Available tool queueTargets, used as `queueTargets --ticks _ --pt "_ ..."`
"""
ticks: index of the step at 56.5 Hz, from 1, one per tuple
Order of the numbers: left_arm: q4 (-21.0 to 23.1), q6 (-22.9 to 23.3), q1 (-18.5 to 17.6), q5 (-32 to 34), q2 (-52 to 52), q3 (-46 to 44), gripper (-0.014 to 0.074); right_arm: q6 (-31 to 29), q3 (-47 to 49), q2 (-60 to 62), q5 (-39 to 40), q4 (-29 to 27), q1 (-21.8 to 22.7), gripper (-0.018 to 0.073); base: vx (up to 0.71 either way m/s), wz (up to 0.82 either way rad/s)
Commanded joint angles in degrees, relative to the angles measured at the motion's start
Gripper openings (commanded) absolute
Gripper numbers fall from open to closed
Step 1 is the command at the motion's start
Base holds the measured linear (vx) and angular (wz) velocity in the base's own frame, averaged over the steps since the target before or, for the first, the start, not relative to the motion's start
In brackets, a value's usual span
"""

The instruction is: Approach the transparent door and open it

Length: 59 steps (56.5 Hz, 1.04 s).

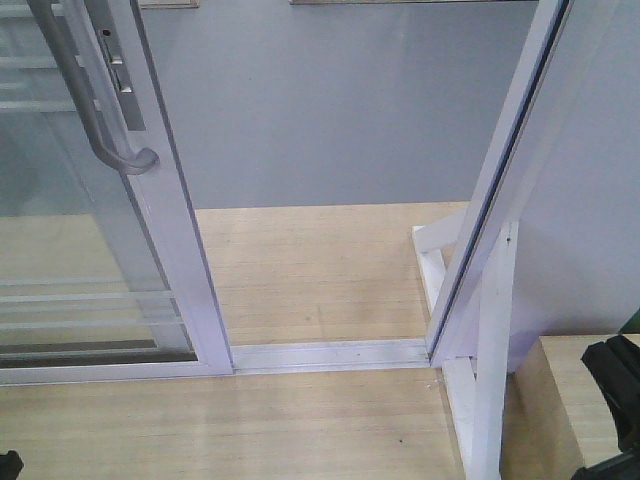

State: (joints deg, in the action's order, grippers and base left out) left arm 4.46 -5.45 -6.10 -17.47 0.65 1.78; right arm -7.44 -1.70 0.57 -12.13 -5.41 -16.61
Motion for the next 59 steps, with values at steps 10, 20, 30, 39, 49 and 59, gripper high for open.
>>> queueTargets --ticks 10,20,30,39,49,59 --pt "0.4 0.3 -0.3 4.4 0.8 0.8 0.0000 -0.3 -0.2 -0.4 4.3 0.3 0.1 -0.0006 0.00 0.00" --pt "0.4 0.3 -0.3 4.4 0.8 0.8 0.0000 -0.3 -0.2 -0.4 4.3 0.3 0.1 -0.0006 0.00 0.00" --pt "0.4 0.3 -0.3 4.4 0.8 0.8 0.0000 -0.3 -0.2 -0.4 4.3 0.3 0.1 -0.0006 0.00 0.00" --pt "0.4 0.3 -0.3 4.4 0.8 0.8 0.0000 -0.3 -0.2 -0.4 4.3 0.3 0.1 -0.0006 0.00 0.00" --pt "0.4 0.3 -0.3 4.4 0.8 0.8 0.0000 -0.3 -0.2 -0.4 4.2 0.3 0.1 -0.0006 0.00 0.00" --pt "0.4 0.3 -0.3 4.4 0.8 0.8 0.0000 -0.3 -0.2 -0.4 4.2 0.3 0.1 -0.0006 0.00 0.00"
